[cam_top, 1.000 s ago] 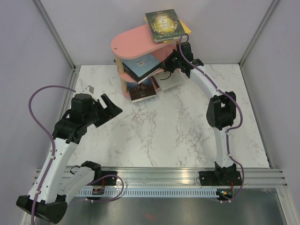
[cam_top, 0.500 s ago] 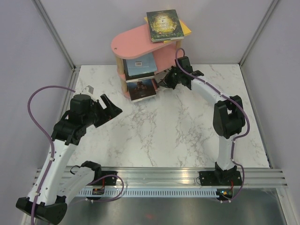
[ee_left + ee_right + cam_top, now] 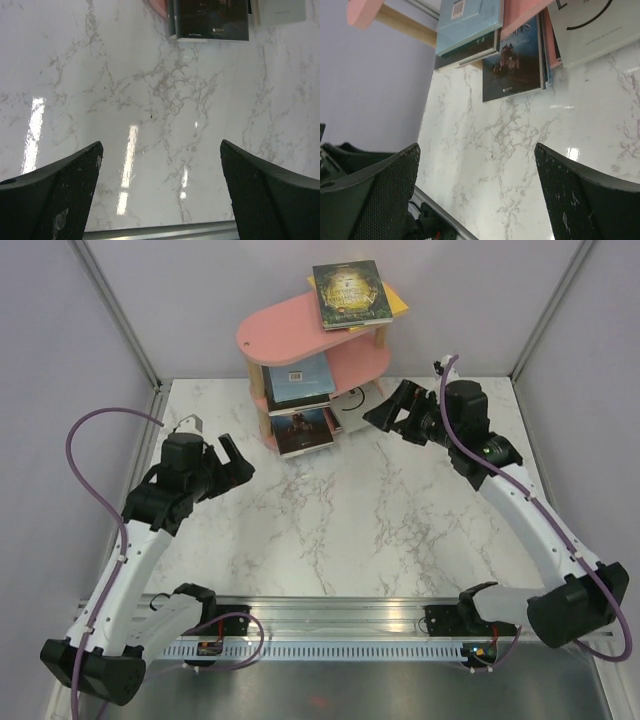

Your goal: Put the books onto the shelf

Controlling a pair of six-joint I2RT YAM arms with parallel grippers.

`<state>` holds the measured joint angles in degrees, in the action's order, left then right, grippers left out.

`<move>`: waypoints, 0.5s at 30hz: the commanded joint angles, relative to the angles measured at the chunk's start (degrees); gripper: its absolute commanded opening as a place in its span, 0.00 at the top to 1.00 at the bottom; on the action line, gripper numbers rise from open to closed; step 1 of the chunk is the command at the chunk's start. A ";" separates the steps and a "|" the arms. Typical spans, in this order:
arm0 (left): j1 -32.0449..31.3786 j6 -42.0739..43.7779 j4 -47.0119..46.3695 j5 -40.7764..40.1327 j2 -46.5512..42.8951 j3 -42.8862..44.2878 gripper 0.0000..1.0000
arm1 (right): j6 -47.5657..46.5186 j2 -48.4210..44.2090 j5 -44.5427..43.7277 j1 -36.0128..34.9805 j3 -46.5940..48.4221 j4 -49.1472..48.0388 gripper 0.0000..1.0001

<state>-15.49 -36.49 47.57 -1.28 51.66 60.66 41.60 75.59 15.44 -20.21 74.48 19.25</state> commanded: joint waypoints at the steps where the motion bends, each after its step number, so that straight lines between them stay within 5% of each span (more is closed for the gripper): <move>1: 0.37 9.58 -10.80 -7.95 1.34 -2.90 0.00 | -3.81 -3.94 -1.64 -0.01 -8.45 -2.27 0.02; 5: 0.28 17.66 -31.61 -10.23 -3.31 -19.65 0.03 | -4.25 -18.33 -5.58 -0.01 -22.23 -11.05 0.02; 7: 0.28 18.03 -34.90 -13.03 -5.33 -23.47 0.03 | -4.25 -22.75 -9.35 -0.01 -25.33 -11.42 0.02; 11: 0.37 24.07 -47.19 -19.72 -8.23 -36.97 0.00 | -4.34 -30.15 -12.01 -0.01 -29.12 -5.47 0.02; 15: 0.98 30.86 -71.26 -21.23 -8.52 -49.23 0.00 | -1.18 -30.77 -12.02 -0.01 -30.62 -0.53 0.02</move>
<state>-15.38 -15.00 -0.49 -17.15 43.13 16.99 39.07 44.36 5.63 -20.25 45.19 15.55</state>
